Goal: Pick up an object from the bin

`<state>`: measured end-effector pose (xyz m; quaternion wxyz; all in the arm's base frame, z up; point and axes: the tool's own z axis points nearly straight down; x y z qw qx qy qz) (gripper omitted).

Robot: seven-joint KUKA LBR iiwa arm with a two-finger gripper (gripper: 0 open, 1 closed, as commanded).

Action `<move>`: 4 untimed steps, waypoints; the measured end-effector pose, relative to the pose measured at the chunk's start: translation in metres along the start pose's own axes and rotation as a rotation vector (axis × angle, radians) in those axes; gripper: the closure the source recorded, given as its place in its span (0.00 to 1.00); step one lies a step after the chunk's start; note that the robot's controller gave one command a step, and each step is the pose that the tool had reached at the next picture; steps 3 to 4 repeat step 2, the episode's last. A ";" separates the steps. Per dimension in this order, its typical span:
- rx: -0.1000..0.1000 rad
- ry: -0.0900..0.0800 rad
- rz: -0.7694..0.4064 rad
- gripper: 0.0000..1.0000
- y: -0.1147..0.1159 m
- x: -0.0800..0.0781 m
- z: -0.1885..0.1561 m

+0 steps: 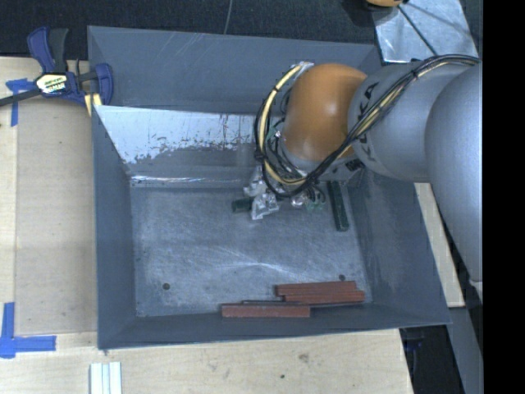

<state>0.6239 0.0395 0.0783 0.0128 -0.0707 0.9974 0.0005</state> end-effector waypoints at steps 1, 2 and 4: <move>0.000 0.000 0.000 1.00 0.000 0.000 0.000; 0.000 0.022 -0.012 1.00 0.005 0.004 -0.131; 0.000 0.022 -0.012 1.00 0.005 0.004 -0.131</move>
Offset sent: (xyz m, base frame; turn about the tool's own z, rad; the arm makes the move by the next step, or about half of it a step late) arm -0.0094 0.0052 0.1297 -0.0153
